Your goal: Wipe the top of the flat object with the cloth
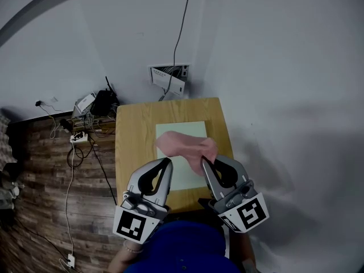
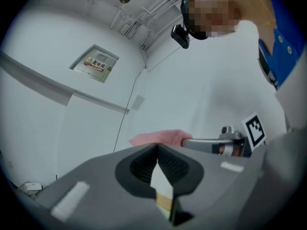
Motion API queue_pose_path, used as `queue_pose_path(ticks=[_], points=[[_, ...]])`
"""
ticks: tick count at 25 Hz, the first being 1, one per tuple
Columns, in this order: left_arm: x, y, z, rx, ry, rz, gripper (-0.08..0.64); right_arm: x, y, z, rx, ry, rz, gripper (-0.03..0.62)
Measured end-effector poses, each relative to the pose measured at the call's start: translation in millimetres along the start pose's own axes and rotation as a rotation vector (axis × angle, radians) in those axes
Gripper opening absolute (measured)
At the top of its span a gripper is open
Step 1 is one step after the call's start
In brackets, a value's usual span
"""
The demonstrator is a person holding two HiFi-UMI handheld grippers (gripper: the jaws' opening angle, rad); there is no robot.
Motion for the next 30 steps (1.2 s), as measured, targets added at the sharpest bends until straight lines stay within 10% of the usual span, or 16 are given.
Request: queue_pose_path(ticks=[30], points=[[6.8, -2.7, 23.2, -0.019, 0.044, -0.011, 0.003, 9.5, -8.0, 18.9, 0.007, 0.018, 0.007, 0.012]])
Point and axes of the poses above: the fingertips, and each gripper's own axes: z forward along the fingers, y to its left, x out of its underside, the point moved 9 cm from there along -z, backward along the fingers, and after that the axes turned 7 degrees about -x, right-handed, at the moved point
